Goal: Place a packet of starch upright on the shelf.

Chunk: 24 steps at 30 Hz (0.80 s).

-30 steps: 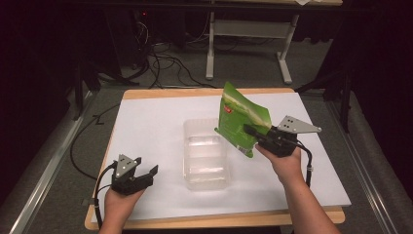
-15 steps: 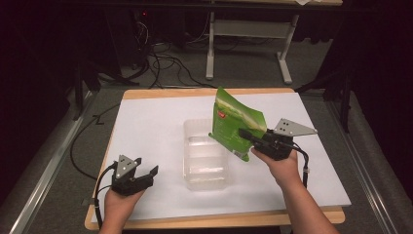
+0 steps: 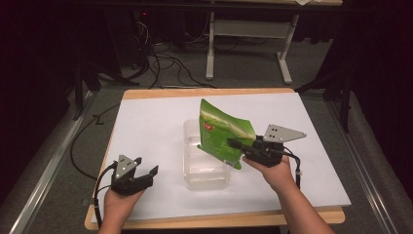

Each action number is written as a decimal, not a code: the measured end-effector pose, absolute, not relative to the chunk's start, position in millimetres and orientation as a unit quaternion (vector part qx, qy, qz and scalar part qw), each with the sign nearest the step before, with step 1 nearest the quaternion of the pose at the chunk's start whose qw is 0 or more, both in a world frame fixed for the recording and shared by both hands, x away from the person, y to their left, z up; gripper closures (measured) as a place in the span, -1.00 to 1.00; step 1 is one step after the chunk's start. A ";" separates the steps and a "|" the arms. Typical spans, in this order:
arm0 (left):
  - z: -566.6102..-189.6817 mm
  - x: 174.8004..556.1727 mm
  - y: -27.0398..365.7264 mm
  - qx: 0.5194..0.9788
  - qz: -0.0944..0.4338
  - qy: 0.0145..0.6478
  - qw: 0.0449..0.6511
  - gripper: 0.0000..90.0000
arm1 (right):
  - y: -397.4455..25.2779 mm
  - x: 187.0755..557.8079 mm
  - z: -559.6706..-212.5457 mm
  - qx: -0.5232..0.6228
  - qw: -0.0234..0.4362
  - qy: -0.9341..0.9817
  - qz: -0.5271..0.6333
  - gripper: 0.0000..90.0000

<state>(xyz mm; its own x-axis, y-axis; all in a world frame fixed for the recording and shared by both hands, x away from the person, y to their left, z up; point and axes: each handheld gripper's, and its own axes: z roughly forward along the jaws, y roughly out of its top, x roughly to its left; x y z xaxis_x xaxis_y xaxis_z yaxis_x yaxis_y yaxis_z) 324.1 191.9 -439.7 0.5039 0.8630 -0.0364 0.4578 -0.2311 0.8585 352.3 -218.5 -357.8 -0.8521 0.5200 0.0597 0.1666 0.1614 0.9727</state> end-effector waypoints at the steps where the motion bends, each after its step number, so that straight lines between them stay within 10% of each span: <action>1: -439.7 324.3 191.9 0.749 0.232 0.441 0.436 -0.30 | -217.0 352.2 -357.9 0.226 0.140 0.748 0.608 0.82; 24: -438.9 323.7 193.0 0.747 0.236 0.442 0.437 -0.29 | -193.3 359.3 -368.5 0.183 0.072 0.782 0.591 0.81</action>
